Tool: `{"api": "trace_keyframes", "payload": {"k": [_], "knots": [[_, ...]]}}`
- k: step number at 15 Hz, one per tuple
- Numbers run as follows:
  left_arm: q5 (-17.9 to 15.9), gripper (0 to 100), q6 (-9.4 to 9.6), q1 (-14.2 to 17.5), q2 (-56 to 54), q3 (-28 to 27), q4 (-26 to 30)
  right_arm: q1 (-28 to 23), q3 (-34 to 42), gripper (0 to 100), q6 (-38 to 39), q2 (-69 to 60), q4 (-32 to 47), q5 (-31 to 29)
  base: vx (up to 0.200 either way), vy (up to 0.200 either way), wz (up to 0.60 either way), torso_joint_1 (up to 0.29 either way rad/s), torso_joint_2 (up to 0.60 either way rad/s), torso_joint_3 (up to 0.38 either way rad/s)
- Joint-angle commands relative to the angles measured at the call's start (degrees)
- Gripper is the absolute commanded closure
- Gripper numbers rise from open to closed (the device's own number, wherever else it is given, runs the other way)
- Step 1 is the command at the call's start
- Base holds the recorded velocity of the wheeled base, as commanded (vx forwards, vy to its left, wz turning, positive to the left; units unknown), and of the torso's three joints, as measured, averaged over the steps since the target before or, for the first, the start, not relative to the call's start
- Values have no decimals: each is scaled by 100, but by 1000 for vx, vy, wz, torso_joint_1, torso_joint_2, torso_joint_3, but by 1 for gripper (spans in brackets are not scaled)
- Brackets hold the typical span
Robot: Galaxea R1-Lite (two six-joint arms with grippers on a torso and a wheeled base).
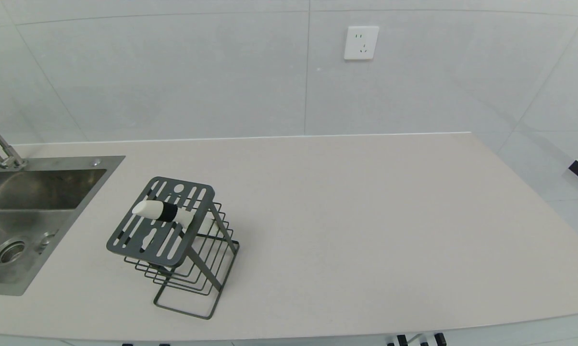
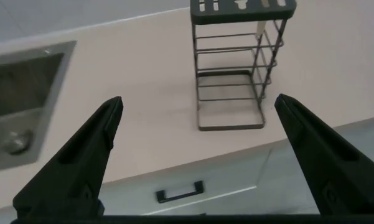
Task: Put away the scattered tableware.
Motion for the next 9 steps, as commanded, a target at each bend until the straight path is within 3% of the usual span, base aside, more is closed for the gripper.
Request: {"api": "trace_keyframes", "payload": {"k": [1, 3, 4, 5, 7, 9], "knots": [[-6, 0, -13, -4, 10, 1, 1, 2, 0, 100, 0, 9, -1, -1, 0, 0, 0, 0, 0, 0], [29, 0, -4, 5, 10, 1, 1, 2, 0, 100, 0, 9, -1, -1, 0, 0, 0, 0, 0, 0], [723, 0, 75, 5, 10, 10, 132, 2, 0, 100, 0, 9, -1, -1, 0, 0, 0, 0, 0, 0], [1145, 0, -13, 5, 10, 10, 299, 2, 0, 100, 0, 9, -1, -1, 0, 0, 0, 0, 0, 0], [838, 0, -31, -4, 10, 1, 264, 2, 0, 100, 0, 9, -1, -1, 0, 0, 0, 0, 0, 0], [820, 0, -66, -4, 10, 10, 273, 2, 0, 100, 0, 9, -1, -1, 0, 0, 0, 0, 0, 0]]}}
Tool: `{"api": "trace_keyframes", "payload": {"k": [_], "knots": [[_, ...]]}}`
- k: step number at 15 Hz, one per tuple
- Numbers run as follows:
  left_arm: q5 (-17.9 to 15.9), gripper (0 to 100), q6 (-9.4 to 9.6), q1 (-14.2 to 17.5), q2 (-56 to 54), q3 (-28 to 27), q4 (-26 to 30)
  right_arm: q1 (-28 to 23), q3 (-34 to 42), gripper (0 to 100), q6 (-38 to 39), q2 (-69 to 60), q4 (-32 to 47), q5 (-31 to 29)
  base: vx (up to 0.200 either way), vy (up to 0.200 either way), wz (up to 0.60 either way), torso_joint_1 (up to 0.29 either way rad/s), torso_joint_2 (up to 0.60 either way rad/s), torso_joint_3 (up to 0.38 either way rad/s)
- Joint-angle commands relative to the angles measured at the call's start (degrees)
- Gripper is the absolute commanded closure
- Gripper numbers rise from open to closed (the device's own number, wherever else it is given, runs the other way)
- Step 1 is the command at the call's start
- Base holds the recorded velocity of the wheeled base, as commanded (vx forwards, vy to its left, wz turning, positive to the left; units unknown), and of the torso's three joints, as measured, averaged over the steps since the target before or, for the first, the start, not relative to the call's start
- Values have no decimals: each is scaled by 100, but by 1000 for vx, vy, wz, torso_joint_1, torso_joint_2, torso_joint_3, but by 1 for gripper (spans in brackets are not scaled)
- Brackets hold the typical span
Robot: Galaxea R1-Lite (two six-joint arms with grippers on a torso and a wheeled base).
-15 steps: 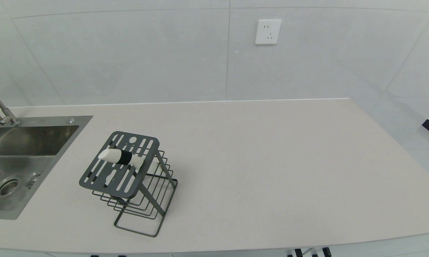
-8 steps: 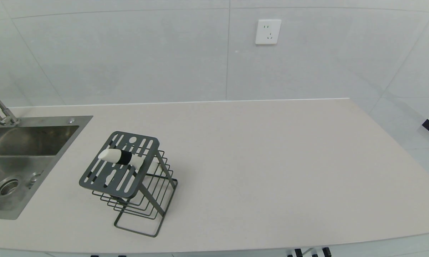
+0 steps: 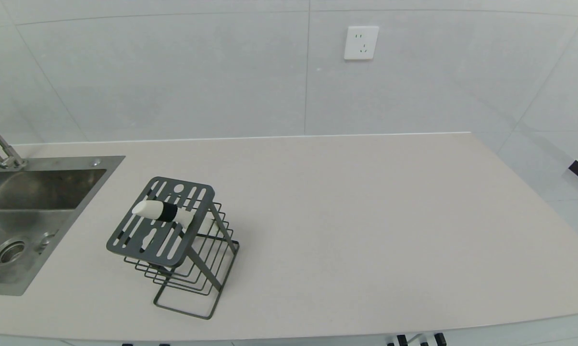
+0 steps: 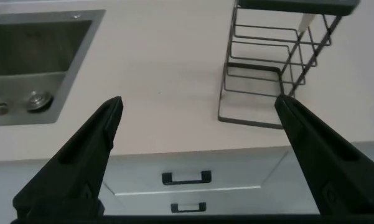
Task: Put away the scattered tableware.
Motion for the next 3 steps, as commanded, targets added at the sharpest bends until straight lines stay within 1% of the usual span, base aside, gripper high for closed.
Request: {"api": "trace_keyframes", "payload": {"k": [1, 3], "knots": [[11, 0, -20, -1, 10, 0, 0, -7, 0, 100, 0, 9, -1, 0, 0, 0, 0, 0, 0, 0], [11, 0, -20, 7, 10, 0, 0, -7, 0, 100, 0, 9, -1, 0, 0, 0, 0, 0, 0, 0]]}}
